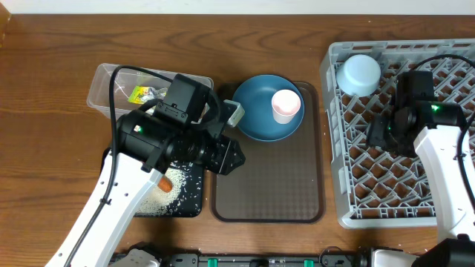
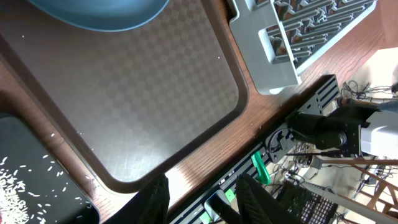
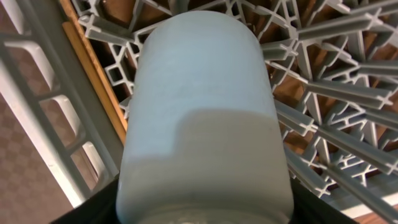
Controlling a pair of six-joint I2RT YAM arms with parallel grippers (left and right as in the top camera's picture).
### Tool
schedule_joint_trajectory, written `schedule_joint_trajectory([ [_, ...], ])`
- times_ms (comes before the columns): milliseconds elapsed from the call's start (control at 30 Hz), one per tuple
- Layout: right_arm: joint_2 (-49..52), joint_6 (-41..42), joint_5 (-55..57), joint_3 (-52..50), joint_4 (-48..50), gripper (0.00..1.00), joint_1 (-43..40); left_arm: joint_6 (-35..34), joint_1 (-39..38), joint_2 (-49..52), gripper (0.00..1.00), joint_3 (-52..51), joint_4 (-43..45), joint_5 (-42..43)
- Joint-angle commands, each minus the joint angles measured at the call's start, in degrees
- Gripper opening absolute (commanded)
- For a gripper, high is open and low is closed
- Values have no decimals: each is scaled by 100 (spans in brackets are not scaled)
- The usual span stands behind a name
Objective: Sort waste into correct bins and load items into the dishwasher rack
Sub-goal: 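Carry the blue cup into the rack and set it upside down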
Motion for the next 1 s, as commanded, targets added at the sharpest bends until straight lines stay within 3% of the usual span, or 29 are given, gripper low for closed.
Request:
schedule_joint_trajectory([
  [0, 17, 48, 13, -37, 4, 68, -76, 11, -7, 22, 39, -26, -13, -72],
  [300, 17, 46, 15, -37, 2, 71, -76, 11, -9, 22, 39, -26, -11, -72],
  [433, 17, 46, 13, -37, 48, 83, -76, 11, -9, 22, 39, -26, -13, -72],
  [833, -109, 37, -79, 544, -109, 83, -76, 9, -7, 22, 39, -26, 9, -72],
  [967, -284, -374, -634, 988, -254, 83, -76, 0, -9, 24, 39, -26, 50, -92],
])
